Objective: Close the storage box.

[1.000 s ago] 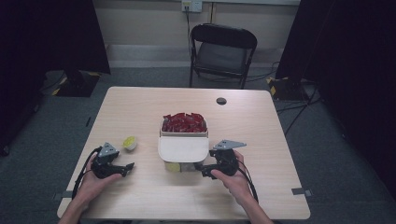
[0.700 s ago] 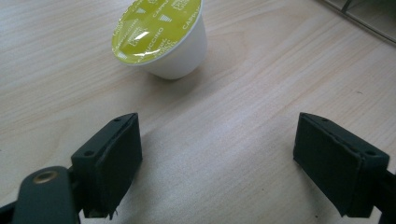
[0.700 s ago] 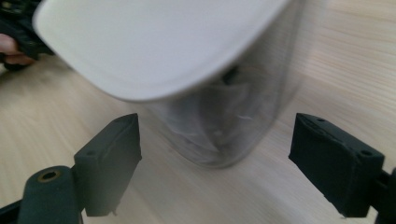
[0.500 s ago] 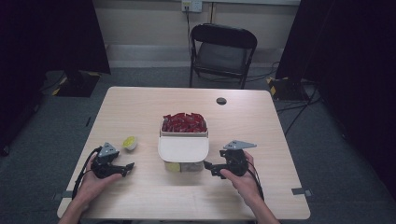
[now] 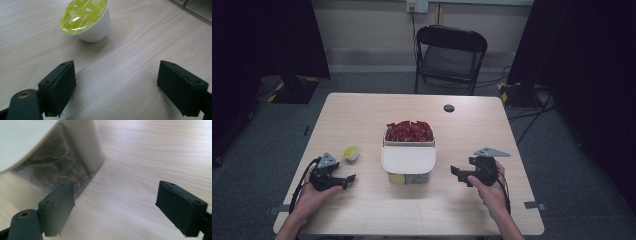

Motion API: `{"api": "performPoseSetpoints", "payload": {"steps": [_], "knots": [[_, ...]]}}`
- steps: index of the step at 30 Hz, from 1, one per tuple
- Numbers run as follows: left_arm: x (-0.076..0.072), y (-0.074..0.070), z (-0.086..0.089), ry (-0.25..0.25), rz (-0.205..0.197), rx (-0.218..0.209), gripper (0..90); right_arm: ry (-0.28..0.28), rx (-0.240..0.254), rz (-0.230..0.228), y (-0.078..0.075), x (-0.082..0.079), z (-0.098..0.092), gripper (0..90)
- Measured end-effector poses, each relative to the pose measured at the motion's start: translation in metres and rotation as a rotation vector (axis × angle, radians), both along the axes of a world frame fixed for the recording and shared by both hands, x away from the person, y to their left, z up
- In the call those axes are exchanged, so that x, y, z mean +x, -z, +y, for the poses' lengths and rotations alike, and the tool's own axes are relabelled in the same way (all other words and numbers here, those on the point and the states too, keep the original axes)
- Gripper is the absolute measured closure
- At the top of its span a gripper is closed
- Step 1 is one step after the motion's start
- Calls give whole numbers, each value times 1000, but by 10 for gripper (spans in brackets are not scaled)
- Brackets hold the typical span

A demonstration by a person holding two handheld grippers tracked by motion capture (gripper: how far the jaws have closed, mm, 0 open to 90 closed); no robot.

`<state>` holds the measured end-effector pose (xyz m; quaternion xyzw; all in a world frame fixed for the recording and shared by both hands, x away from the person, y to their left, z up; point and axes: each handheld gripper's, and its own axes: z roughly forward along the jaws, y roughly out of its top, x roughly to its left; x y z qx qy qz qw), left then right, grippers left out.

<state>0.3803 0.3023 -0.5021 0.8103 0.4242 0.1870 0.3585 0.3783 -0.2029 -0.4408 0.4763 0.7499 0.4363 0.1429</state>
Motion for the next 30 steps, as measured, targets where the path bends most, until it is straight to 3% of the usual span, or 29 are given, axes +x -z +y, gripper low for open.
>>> {"api": "performPoseSetpoints", "payload": {"steps": [8,14,25,30], "knots": [[0,0,0,0,0,0,149,92,-27,14,7,6,-31,148],[0,0,0,-1,1,0,149,152,-88,44,21,12,-45,148],[1,0,0,-3,3,3,147,202,-193,117,44,16,-54,148],[1,0,0,-3,3,3,148,222,-223,118,48,15,-54,148]]}}
